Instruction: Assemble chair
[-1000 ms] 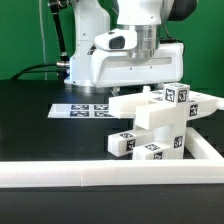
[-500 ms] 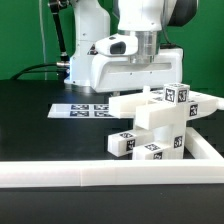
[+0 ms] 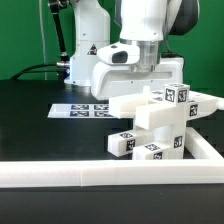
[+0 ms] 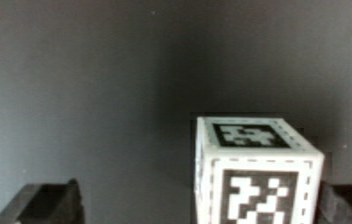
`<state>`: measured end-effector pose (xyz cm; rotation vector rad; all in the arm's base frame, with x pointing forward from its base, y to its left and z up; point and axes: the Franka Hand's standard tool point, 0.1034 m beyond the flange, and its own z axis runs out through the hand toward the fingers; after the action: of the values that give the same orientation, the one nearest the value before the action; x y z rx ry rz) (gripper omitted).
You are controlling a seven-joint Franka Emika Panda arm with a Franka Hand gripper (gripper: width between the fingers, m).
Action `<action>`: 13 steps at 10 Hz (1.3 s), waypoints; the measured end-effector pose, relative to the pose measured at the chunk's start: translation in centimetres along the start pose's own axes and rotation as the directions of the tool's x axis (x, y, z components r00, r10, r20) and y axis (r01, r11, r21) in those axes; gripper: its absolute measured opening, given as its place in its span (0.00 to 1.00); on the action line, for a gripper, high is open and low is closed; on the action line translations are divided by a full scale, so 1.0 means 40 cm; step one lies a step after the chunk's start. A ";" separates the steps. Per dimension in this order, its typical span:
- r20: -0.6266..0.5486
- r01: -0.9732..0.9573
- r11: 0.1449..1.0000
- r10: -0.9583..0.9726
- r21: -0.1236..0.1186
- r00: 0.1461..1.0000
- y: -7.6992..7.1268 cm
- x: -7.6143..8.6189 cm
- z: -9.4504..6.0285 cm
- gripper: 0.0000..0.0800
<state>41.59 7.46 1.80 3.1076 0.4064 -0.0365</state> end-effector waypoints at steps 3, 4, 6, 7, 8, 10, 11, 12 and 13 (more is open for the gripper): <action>-0.007 -0.015 1.000 0.015 0.000 1.000 -0.012 0.022 0.002 0.81; -0.008 -0.019 1.000 0.019 0.000 1.000 -0.014 0.025 0.001 0.69; -0.008 -0.020 1.000 0.020 0.000 1.000 -0.014 0.025 0.001 0.52; -0.009 -0.020 1.000 0.020 0.000 1.000 -0.013 0.025 0.001 0.35; -0.009 -0.022 1.000 0.022 0.000 1.000 -0.012 0.025 0.001 0.35; -0.007 -0.031 1.000 0.031 -0.002 1.000 0.000 0.020 0.001 0.35; -0.007 -0.036 0.999 0.036 -0.001 0.999 0.005 0.018 -0.001 0.35; -0.007 -0.042 0.999 0.042 0.001 0.999 0.010 0.019 -0.005 0.35; -0.003 -0.047 0.999 0.047 0.005 0.999 0.013 0.017 -0.013 0.35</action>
Offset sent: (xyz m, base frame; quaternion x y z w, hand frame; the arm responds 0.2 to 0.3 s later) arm 0.0068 0.0109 -0.0002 -0.0002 -0.0088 0.0099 0.9999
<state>42.39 7.13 2.29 3.1216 0.3331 -0.0325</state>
